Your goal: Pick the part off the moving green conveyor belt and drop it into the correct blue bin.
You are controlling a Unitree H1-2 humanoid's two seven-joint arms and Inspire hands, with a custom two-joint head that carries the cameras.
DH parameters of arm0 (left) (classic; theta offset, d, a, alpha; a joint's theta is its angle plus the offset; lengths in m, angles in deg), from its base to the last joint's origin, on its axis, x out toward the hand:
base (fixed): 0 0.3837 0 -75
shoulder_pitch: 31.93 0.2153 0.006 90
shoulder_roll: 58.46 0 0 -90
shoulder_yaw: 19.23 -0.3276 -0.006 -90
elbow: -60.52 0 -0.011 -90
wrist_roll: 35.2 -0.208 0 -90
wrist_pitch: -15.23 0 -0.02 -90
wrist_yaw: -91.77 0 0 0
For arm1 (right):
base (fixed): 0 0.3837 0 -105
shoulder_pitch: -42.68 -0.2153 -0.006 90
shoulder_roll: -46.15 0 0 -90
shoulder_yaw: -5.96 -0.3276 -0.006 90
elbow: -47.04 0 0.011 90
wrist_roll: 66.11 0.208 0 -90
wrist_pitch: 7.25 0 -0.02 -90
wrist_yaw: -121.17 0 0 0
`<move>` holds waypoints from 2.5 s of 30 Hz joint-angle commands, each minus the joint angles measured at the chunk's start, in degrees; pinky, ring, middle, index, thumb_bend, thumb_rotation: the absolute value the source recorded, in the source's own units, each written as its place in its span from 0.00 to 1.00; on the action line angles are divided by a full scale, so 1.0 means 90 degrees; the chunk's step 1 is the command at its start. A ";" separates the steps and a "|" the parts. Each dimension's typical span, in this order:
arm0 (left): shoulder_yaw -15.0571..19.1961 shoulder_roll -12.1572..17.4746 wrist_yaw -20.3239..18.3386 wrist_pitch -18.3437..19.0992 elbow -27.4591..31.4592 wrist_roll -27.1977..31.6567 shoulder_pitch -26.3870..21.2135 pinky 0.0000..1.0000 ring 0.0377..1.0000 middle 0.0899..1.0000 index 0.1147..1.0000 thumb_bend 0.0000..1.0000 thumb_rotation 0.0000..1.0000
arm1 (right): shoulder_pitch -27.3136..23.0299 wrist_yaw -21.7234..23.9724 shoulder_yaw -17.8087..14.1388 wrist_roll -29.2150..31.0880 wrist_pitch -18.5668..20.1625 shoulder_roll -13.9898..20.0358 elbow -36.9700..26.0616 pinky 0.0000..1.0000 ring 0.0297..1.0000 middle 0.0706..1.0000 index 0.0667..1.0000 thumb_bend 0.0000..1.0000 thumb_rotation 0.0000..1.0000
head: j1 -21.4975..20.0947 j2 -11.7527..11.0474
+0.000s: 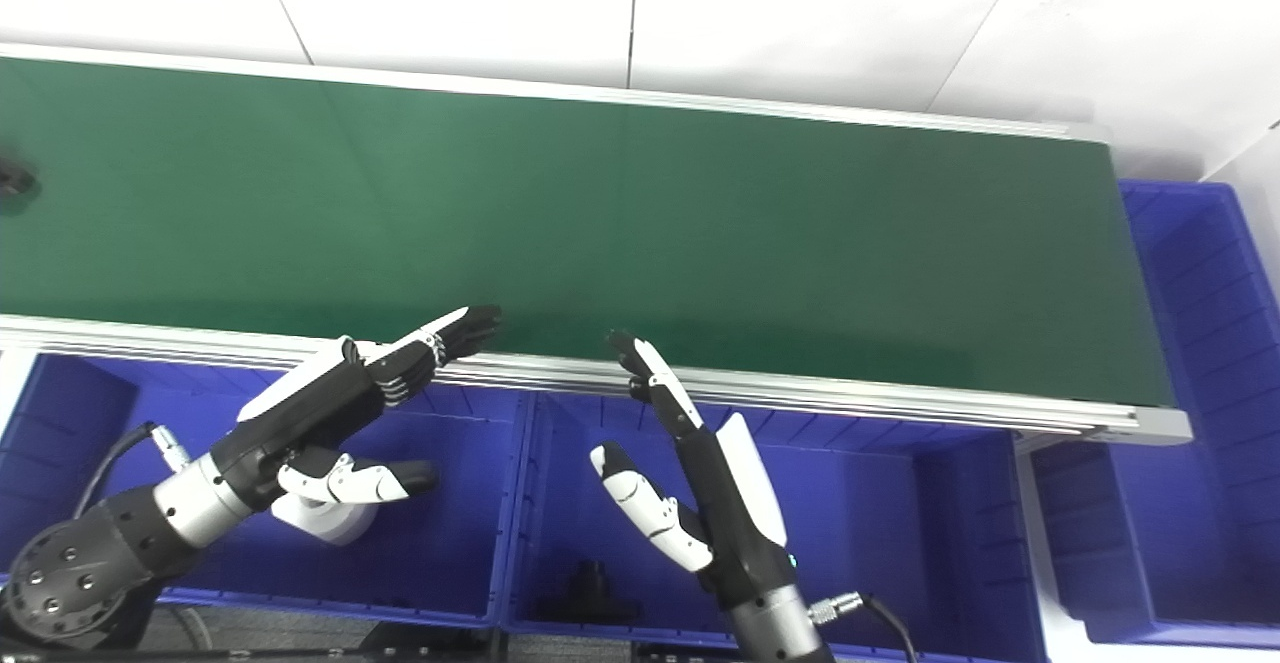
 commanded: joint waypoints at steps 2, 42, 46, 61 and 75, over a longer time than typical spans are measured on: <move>0.0054 0.0098 0.0040 -0.0078 0.0167 0.0001 -0.0051 1.00 1.00 1.00 1.00 0.33 0.51 | 0.0004 0.0008 0.0005 0.0049 -0.0300 -0.0046 -0.0158 0.86 0.92 0.96 0.93 0.37 0.89 | 0.0016 -0.0005; 0.0069 0.0137 0.0021 -0.0113 0.0184 -0.0020 -0.0027 1.00 1.00 1.00 1.00 0.32 0.47 | 0.0048 0.0008 0.0066 0.0033 -0.0300 -0.0078 -0.0141 0.87 0.93 0.96 0.93 0.37 0.90 | 0.0032 -0.0056; 0.0075 0.0127 0.0041 -0.0084 0.0197 -0.0030 -0.0014 1.00 1.00 1.00 1.00 0.32 0.47 | 0.0066 0.0008 0.0078 -0.0021 -0.0254 -0.0081 -0.0161 0.88 0.94 0.96 0.94 0.37 0.91 | 0.0018 -0.0058; 0.0063 0.0123 0.0038 -0.0143 0.0163 -0.0059 0.0015 1.00 1.00 1.00 1.00 0.32 0.46 | 0.0093 -0.0010 0.0098 -0.0016 -0.0307 -0.0081 -0.0128 0.88 0.94 0.96 0.93 0.36 0.89 | 0.0009 -0.0126; -0.0023 0.0065 0.0007 -0.0469 -0.0120 -0.0146 0.0065 1.00 1.00 1.00 1.00 0.33 0.47 | 0.0147 -0.0051 0.0077 0.0104 -0.0573 0.0016 0.0127 0.88 0.94 0.96 0.94 0.37 0.90 | 0.0304 -0.0805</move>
